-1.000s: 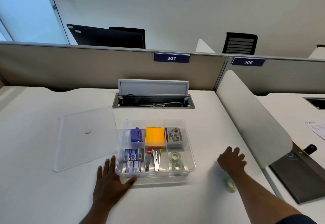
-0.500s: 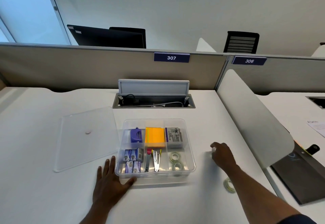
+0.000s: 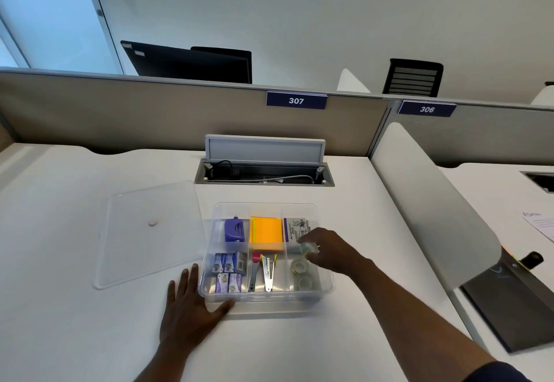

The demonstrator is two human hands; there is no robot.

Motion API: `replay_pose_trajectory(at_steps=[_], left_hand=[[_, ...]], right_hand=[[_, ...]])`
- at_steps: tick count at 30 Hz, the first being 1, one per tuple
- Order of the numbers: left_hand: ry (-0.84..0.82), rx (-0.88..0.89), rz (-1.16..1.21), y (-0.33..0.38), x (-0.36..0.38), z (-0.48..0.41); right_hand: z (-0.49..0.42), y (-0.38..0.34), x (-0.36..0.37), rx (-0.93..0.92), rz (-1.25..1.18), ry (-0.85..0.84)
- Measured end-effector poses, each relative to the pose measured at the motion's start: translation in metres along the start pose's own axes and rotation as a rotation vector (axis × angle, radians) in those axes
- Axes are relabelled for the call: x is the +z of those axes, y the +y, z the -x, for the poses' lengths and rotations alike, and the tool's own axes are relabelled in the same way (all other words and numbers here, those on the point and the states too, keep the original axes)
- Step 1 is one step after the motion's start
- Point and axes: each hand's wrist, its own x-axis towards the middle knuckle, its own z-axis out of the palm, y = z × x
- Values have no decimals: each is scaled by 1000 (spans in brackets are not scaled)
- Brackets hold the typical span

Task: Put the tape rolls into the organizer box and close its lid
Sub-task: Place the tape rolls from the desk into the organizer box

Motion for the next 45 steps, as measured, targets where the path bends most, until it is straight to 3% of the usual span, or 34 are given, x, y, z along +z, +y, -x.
replay_pose_trajectory(at_steps=[8, 13, 16, 18, 24, 26, 31, 35, 45], left_hand=[[-1, 1, 2, 1, -1, 1], [4, 7, 6, 0, -1, 1], [12, 11, 4, 1, -2, 2], [15, 16, 4, 1, -2, 2], [19, 11, 17, 0, -1, 2], [21, 22, 20, 0, -2, 3], [34, 26, 12, 1, -2, 4], [23, 40, 1, 0, -2, 4], [24, 43, 3, -1, -1, 4]], right_hand=[[2, 0, 18, 63, -12, -37], [8, 12, 16, 135, -18, 251], [18, 26, 14, 349, 28, 426], [31, 36, 12, 560, 36, 454], [68, 64, 14, 1116, 62, 210], [76, 72, 20, 1192, 40, 114], [94, 67, 28, 1185, -8, 23], [100, 64, 40, 1173, -29, 109], [107, 58, 58, 865, 113, 267]])
